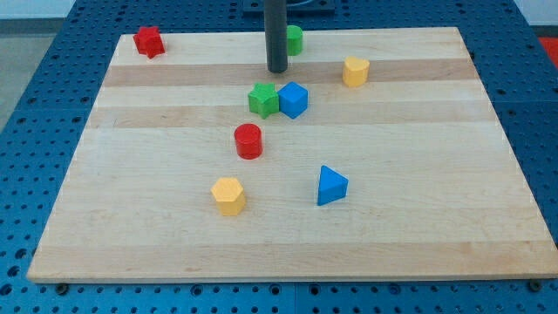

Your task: Move the yellow hexagon towards blue triangle

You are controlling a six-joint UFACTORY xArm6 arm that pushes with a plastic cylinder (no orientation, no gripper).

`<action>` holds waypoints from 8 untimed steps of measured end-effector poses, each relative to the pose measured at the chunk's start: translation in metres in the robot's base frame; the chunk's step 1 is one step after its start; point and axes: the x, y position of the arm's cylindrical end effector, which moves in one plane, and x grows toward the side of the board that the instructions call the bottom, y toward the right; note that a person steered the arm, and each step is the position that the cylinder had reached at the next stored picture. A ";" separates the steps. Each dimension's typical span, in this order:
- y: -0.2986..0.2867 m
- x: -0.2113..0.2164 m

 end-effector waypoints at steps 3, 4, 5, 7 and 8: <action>-0.147 0.109; -0.143 0.182; -0.096 0.217; -0.082 0.261; -0.081 0.269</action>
